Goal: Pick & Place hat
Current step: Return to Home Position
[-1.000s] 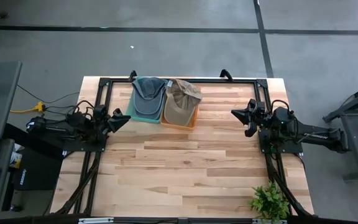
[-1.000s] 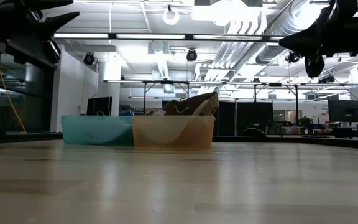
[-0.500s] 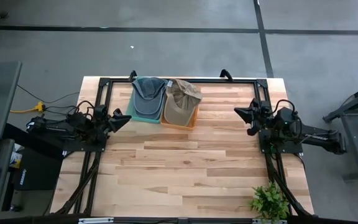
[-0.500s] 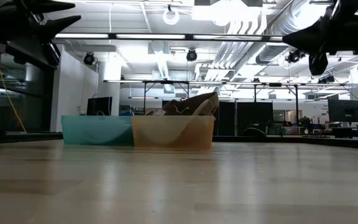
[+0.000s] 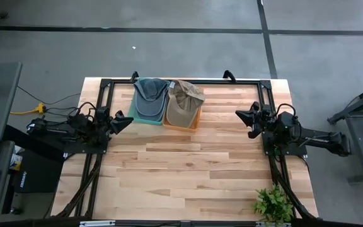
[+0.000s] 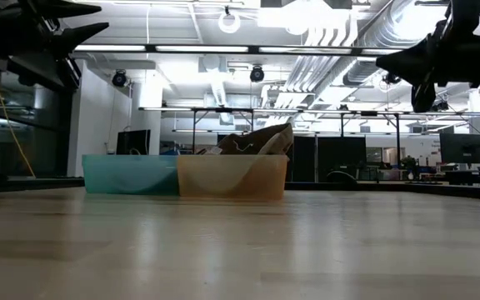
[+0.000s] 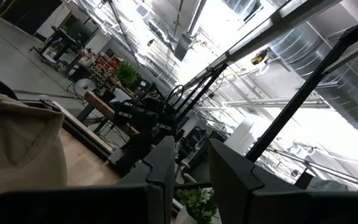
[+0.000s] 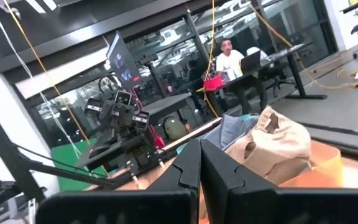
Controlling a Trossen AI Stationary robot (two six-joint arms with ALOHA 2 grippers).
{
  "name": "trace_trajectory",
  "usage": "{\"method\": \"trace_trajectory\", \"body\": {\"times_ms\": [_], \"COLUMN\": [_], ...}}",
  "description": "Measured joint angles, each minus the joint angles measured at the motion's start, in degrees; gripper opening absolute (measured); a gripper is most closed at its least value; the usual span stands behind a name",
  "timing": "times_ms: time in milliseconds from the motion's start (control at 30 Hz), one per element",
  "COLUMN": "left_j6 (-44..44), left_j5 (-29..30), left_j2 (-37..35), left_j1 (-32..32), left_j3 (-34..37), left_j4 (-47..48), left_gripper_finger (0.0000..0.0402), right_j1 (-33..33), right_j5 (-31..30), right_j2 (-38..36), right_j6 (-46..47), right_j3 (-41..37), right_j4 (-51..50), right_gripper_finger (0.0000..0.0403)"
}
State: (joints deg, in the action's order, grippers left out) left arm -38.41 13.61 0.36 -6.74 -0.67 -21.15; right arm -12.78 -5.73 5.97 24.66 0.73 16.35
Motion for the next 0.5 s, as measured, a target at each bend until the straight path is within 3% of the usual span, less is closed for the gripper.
{"method": "trace_trajectory", "body": {"times_ms": [500], "left_j6": [-2.6], "left_j5": [-1.2], "left_j2": [0.0], "left_j1": [0.0], "left_j3": [-0.8], "left_j4": [3.1], "left_gripper_finger": [0.0078], "right_j1": [0.0], "right_j5": [-0.3], "right_j2": [0.0], "right_j6": [-0.7], "right_j3": [0.0], "right_j4": [1.7], "right_gripper_finger": [0.0]}}
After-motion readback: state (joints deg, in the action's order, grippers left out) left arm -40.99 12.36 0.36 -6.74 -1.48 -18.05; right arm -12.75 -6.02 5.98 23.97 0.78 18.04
